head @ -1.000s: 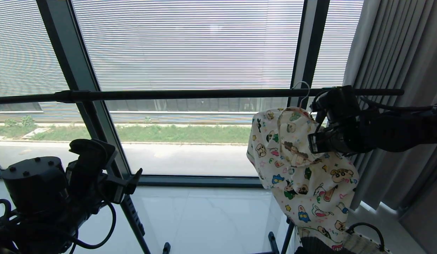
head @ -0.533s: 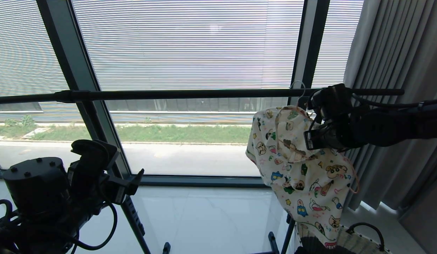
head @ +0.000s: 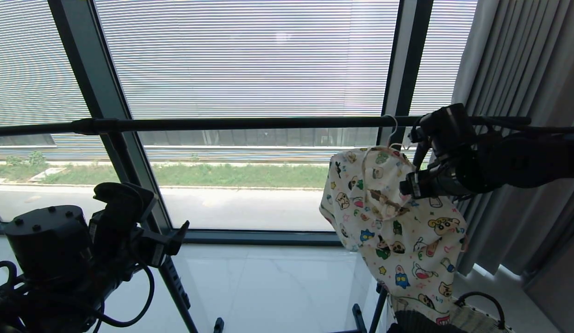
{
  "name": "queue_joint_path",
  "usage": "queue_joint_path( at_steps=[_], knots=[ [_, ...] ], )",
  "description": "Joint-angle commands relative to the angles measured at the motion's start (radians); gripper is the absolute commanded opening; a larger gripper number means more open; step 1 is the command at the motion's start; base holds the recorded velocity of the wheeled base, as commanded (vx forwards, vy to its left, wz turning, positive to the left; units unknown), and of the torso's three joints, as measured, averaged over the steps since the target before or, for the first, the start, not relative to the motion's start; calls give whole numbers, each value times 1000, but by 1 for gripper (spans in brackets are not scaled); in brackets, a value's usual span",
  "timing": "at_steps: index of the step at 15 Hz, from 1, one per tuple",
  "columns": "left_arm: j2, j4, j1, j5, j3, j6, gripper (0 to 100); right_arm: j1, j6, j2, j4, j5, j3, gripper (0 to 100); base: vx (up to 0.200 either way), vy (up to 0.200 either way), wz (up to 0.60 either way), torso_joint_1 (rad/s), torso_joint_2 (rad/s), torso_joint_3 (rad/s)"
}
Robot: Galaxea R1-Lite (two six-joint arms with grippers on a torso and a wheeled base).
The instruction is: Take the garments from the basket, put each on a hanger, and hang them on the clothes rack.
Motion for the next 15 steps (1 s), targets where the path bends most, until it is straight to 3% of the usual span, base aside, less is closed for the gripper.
queue_joint_path(
  at_steps=[1, 3, 8, 15],
  knots=[
    [1, -1, 5, 3, 0, 1, 100, 4, -17, -147, 67, -1, 45, 100, 0, 0, 0, 0, 0, 0],
    [1, -1, 15, 6, 0, 1, 100, 14, -25, -240, 87, -3, 94, 100, 0, 0, 0, 0, 0, 0],
    [0, -1, 45, 4, 0, -1, 100, 14, -25, -367, 85, -58, 245, 100, -200, 0, 0, 0, 0, 3],
    [-3, -1, 119, 4, 3, -1, 100, -22, -26, -473, 85, -64, 326, 100, -200, 0, 0, 0, 0, 0]
  ],
)
